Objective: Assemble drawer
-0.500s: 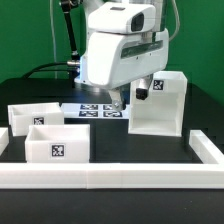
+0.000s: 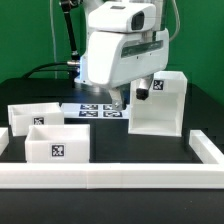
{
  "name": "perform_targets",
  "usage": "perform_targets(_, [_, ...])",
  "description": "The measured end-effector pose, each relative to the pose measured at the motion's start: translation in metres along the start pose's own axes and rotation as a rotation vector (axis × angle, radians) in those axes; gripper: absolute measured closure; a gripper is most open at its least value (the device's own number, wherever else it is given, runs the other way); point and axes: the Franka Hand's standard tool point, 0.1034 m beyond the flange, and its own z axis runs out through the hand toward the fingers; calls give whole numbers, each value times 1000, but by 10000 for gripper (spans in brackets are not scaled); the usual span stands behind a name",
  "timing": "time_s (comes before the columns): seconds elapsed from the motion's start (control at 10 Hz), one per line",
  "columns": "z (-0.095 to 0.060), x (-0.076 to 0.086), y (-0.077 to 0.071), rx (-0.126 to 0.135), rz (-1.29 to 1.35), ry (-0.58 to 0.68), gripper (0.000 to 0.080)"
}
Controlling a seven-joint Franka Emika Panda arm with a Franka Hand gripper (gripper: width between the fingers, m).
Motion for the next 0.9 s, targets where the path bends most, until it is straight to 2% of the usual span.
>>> perform_targets(0.1, [-6, -8, -13, 5, 103, -13, 150])
perform_targets(0.4, [-28, -9, -34, 18, 254, -54, 150])
perform_targets(0.7, [-26, -8, -35, 18, 312, -50, 150])
perform_targets(0.8, [-26, -7, -36, 16, 413, -51, 150])
perform_targets(0.9, [-29, -10, -46, 11, 600, -59, 150])
